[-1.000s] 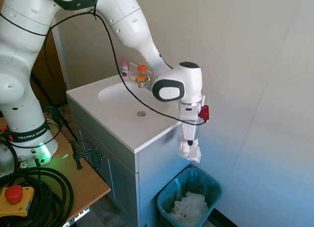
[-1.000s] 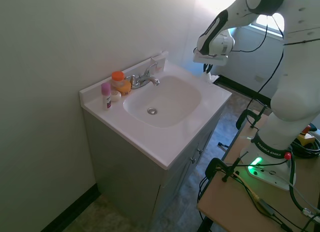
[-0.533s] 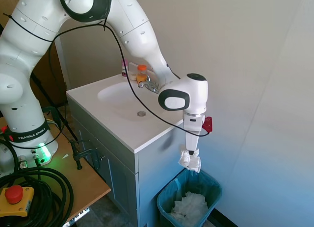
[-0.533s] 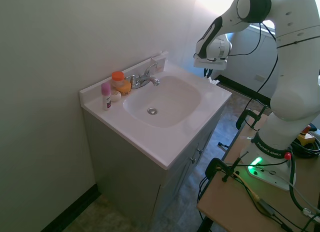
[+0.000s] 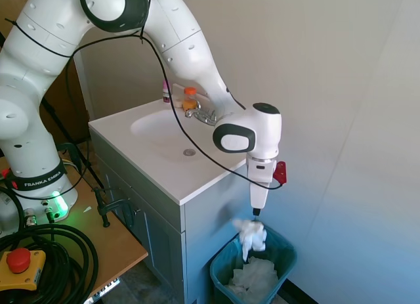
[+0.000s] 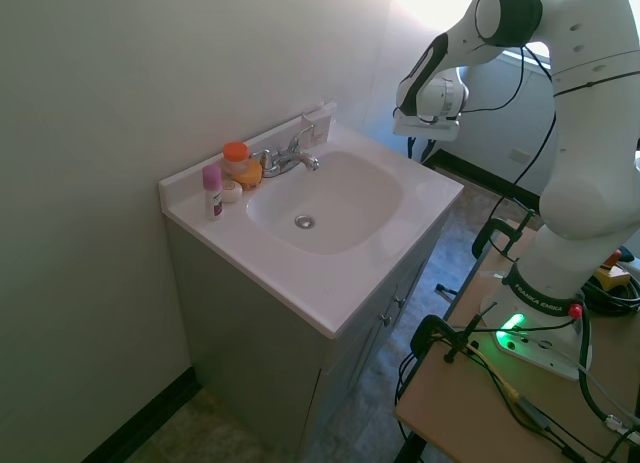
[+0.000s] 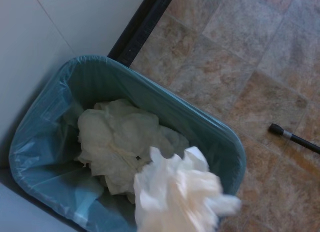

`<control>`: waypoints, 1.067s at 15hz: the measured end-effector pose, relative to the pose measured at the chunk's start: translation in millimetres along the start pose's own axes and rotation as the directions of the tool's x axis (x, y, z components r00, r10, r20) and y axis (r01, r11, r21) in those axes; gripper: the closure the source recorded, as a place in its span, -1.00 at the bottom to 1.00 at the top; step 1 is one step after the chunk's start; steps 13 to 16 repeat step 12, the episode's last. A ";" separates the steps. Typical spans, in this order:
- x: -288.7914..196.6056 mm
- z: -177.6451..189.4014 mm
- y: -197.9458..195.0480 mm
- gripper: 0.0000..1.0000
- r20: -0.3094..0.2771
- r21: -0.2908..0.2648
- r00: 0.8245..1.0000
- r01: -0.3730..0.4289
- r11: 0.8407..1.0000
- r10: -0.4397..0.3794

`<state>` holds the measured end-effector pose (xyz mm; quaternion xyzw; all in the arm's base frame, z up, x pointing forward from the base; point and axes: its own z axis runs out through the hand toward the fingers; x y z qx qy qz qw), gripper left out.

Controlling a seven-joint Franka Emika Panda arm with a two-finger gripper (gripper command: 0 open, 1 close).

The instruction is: Throw the tissue in the trash bin

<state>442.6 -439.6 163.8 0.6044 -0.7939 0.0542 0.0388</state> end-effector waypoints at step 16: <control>-10.9 -163.2 60.1 -1.00 0.076 0.179 0.967 0.228 0.957 -0.245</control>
